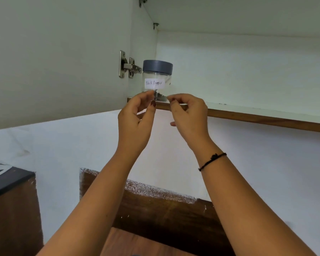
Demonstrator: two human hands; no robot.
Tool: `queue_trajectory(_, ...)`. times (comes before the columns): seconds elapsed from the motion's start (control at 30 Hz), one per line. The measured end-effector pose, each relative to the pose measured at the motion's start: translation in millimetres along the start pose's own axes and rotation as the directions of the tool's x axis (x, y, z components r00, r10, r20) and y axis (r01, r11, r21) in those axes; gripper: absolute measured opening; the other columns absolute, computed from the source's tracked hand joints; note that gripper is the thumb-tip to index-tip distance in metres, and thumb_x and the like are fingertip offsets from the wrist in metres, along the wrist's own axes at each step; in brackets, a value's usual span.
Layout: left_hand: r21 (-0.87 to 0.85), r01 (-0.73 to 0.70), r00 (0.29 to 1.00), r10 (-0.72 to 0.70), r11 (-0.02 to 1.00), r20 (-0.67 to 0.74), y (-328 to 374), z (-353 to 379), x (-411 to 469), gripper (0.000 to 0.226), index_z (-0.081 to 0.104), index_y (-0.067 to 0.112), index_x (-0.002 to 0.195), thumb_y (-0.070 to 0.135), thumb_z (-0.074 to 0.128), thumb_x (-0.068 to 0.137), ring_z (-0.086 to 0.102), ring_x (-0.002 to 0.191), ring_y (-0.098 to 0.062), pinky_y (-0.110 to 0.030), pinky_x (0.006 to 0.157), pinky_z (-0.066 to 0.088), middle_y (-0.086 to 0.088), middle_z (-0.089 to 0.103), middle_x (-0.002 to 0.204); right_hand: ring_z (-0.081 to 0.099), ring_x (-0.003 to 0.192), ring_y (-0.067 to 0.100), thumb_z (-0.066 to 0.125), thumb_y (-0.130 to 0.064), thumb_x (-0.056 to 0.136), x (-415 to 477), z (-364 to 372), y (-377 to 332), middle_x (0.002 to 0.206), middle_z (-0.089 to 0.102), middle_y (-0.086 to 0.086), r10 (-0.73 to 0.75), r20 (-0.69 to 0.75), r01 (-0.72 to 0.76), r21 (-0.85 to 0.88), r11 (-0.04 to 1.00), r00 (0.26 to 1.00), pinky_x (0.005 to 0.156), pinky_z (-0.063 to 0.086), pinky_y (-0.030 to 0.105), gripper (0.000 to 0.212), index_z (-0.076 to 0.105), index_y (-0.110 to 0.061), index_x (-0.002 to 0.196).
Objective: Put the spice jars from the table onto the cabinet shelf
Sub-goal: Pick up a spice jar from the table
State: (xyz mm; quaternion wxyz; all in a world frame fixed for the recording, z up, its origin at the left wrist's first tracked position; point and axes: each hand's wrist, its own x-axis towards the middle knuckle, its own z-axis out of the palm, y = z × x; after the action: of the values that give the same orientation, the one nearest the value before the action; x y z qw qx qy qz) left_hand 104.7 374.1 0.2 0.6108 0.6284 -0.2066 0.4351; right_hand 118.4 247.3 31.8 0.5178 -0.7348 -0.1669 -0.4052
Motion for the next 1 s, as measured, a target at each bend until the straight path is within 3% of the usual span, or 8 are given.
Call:
queue_trajectory(0.13,-0.066,0.073,0.997,-0.072,0.995,0.01,8,-2,-25,0.022,0.068,0.018,0.118,0.018,0.054,0.101,0.067,0.109,-0.013,-0.028,0.092,0.056,0.004,0.072,0.113,0.069,0.078,0.02,0.061,-0.014,0.091,-34,-24,-7,0.08,0.072,-0.002,0.024,0.016,-0.025,0.095,0.995,1.0,0.067,0.061,0.047,0.014,0.074,-0.018,0.09)
queue_trajectory(0.23,-0.105,0.145,0.989,-0.144,0.984,0.025,10,-5,-50,0.023,0.07,0.016,0.115,0.017,0.051,0.102,0.068,0.106,-0.013,-0.029,0.092,0.056,0.004,0.073,0.11,0.069,0.074,0.025,0.062,-0.016,0.093,-61,-43,-17,0.079,0.073,0.006,0.047,0.028,-0.052,0.19,0.98,0.998,0.059,0.061,0.039,0.014,0.075,-0.014,0.088)
queue_trajectory(0.37,-0.116,0.233,0.972,-0.228,0.966,0.051,11,-11,-87,0.025,0.07,0.014,0.112,0.016,0.047,0.104,0.07,0.104,-0.014,-0.029,0.092,0.056,-0.001,0.073,0.11,0.07,0.065,0.017,0.059,-0.014,0.095,-98,-67,-19,0.08,0.073,0.002,0.061,0.165,-0.094,0.201,0.975,0.984,0.05,0.057,0.027,0.017,0.075,-0.012,0.091)
queue_trajectory(0.53,-0.069,0.315,0.947,-0.308,0.947,0.091,13,-16,-124,0.026,0.07,0.013,0.111,0.017,0.046,0.104,0.07,0.104,-0.017,-0.036,0.094,0.056,-0.001,0.074,0.108,0.071,0.071,0.018,0.06,-0.013,0.095,-138,-93,-6,0.081,0.073,0.003,0.031,0.22,-0.072,0.178,0.981,0.975,0.056,0.058,0.026,0.016,0.075,-0.013,0.091)
queue_trajectory(0.77,-0.083,0.376,0.921,-0.361,0.923,0.147,24,-10,-174,0.024,0.071,0.011,0.104,0.013,0.048,0.104,0.07,0.102,-0.019,-0.034,0.092,0.055,-0.003,0.075,0.103,0.071,0.071,0.017,0.059,-0.023,0.092,-190,-126,18,0.085,0.073,0.002,0.136,0.24,-0.192,0.227,0.955,0.961,0.055,0.056,0.022,0.018,0.073,-0.012,0.095)
queue_trajectory(0.87,-0.09,0.412,0.901,-0.391,0.907,0.187,25,-1,-199,0.023,0.071,0.008,0.105,0.011,0.048,0.103,0.07,0.101,-0.018,-0.031,0.091,0.056,-0.004,0.075,0.102,0.072,0.071,0.017,0.061,-0.019,0.094,-212,-140,31,0.084,0.073,0.002,0.147,0.224,-0.203,0.252,0.946,0.963,0.055,0.055,0.022,0.016,0.072,-0.008,0.096)
queue_trajectory(1.0,-0.048,0.455,0.864,-0.428,0.889,0.264,27,14,-233,0.023,0.07,0.007,0.106,0.011,0.047,0.102,0.07,0.101,-0.017,-0.029,0.089,0.056,-0.005,0.074,0.101,0.071,0.07,0.018,0.059,-0.027,0.09,-237,-161,45,0.082,0.071,0.007,0.175,0.184,-0.22,0.263,0.939,0.967,0.053,0.055,0.024,0.027,0.072,-0.004,0.096)
